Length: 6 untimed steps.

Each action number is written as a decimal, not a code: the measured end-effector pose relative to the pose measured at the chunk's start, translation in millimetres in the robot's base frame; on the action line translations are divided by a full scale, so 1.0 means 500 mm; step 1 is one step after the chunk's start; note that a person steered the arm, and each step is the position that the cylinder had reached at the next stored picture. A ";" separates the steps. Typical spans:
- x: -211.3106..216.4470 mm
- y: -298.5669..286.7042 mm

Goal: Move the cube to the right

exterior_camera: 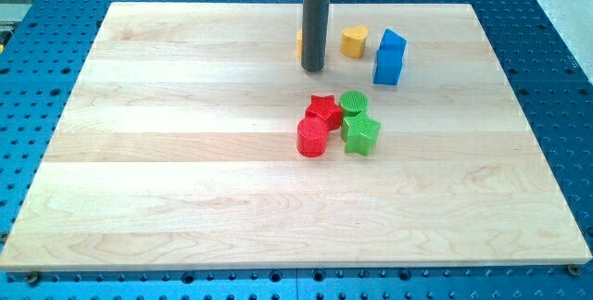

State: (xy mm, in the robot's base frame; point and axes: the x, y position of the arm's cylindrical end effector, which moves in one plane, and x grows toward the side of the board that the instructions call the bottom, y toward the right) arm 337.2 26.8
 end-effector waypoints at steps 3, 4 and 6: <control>0.037 0.006; 0.020 0.161; 0.021 0.264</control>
